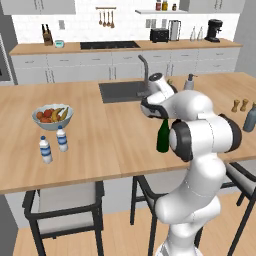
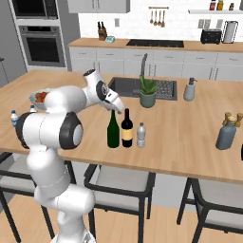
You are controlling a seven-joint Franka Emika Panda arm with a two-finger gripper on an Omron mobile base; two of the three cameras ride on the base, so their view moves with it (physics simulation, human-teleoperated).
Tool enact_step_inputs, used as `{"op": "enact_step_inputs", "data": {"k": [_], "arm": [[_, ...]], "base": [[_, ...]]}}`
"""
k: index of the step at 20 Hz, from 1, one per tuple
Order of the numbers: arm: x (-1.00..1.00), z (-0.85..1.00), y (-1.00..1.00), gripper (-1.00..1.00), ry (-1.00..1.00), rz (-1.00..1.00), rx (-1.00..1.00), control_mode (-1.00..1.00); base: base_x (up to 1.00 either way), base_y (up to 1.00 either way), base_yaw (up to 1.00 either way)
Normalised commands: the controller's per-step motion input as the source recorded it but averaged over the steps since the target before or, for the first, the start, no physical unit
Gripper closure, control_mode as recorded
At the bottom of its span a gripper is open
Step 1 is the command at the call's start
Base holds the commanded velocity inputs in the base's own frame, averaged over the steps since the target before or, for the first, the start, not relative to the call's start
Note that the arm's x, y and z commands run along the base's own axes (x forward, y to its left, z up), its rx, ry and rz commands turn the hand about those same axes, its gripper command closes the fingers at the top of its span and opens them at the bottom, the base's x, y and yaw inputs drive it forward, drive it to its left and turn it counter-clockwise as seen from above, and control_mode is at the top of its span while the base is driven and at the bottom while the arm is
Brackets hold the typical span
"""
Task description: Move the plastic bottles in the middle to the plastics group, and the glass bottles in the middle to the glass group.
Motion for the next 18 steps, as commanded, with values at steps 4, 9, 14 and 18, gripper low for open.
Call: {"op": "enact_step_inputs", "data": {"k": [4,9,14,18], "arm": [[0.0,-0.3,0.0,-1.0,-0.14,0.0,0.0,-1.0],[0.05,-0.26,0.0,-1.0,-0.03,0.0,0.0,-1.0],[0.03,-0.23,0.08,-1.0,0.0,0.0,0.0,-1.0],[0.0,-0.31,0.24,1.0,0.0,0.0,0.0,-1.0]], "base": [[0.0,0.0,0.0],[0.0,0.0,0.0],[0.0,0.0,0.0],[0.0,0.0,0.0]]}}
